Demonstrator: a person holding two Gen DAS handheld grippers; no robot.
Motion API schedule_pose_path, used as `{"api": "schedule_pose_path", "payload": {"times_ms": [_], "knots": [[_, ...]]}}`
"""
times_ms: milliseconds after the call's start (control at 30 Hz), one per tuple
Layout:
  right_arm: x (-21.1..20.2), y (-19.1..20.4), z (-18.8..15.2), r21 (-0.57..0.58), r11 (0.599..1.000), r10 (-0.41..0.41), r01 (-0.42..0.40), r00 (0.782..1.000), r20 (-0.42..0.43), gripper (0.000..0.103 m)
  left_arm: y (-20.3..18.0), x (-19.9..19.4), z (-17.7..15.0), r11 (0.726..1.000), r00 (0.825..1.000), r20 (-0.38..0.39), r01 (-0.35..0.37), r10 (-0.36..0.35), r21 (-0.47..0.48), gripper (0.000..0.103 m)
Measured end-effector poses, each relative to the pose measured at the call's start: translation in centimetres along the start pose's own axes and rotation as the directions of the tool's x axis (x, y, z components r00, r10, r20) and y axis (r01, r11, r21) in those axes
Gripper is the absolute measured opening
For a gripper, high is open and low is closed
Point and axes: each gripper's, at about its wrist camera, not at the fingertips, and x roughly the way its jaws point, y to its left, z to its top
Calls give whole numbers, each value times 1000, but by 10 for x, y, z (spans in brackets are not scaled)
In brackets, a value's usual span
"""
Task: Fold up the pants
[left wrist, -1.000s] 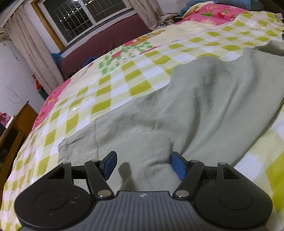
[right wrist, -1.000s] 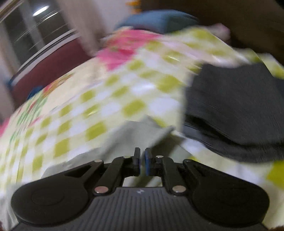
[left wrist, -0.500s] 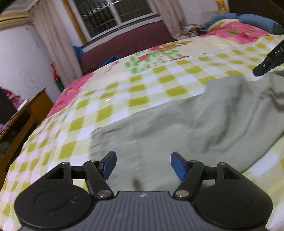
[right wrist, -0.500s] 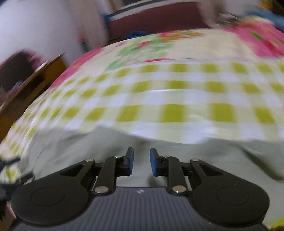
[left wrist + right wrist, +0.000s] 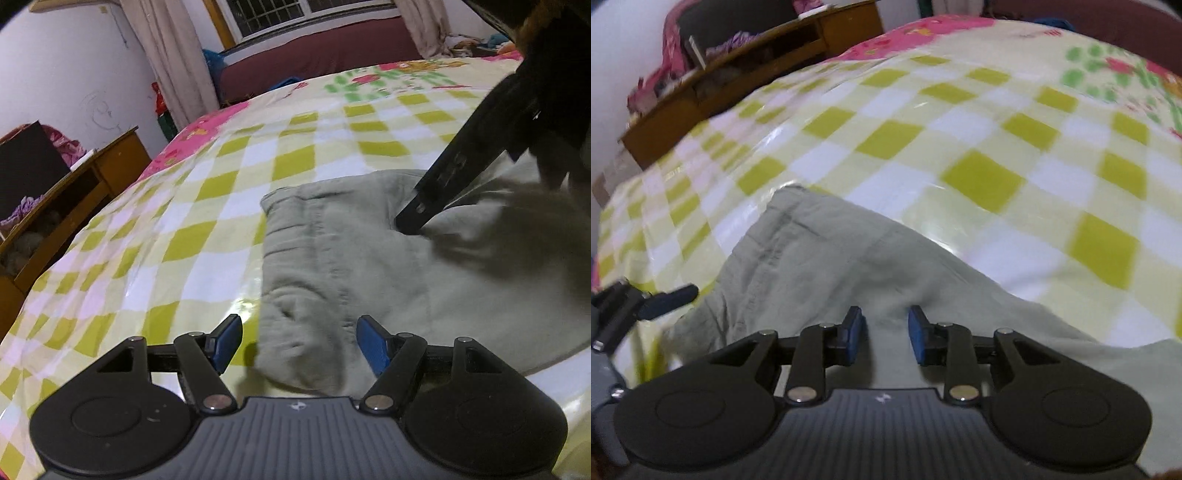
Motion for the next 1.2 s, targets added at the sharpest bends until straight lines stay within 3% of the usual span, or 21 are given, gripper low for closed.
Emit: {"api": "schedule_pose_path", "payload": {"times_ms": [233,333,500,600,667,733,833,900,967,1067,1200], "knots": [[23,45,18,18,997,71,-72,996,45,30,33,-3,-10,993,993,-38,-113,111,-35,90],[-6,29,15,119,984,116,-130,986,120,27,37,-16,-10,989,990,-40,-139,137,-52,89],[-98,-42,-44,287,957,-23,-49,970,243,28,13,-39,-5,986,986,16,-165,165,20,89],[-158,-102,-109,468,882,-176,53,959,224,30,-4,-50,8,987,987,62,-154,150,55,89],[-201,-137,-156,571,810,-301,135,931,208,30,-20,-58,18,988,988,91,-129,121,80,89],[-243,-168,-198,641,734,-426,224,887,177,30,-41,-63,30,990,991,108,-91,79,109,89],[-298,-211,-253,735,586,-600,341,793,110,30,-82,-67,48,990,994,107,5,-20,138,89],[-327,-236,-287,809,481,-654,337,752,75,30,-119,-72,58,981,989,118,71,-93,179,89],[-349,-253,-319,876,401,-665,267,743,78,30,-156,-79,66,963,978,129,132,-166,233,89],[-360,-264,-343,912,368,-651,183,751,111,30,-210,-89,80,921,953,130,220,-274,323,89],[-352,-272,-341,908,397,-627,131,761,165,30,-262,-99,91,865,926,129,273,-355,421,89]]}}
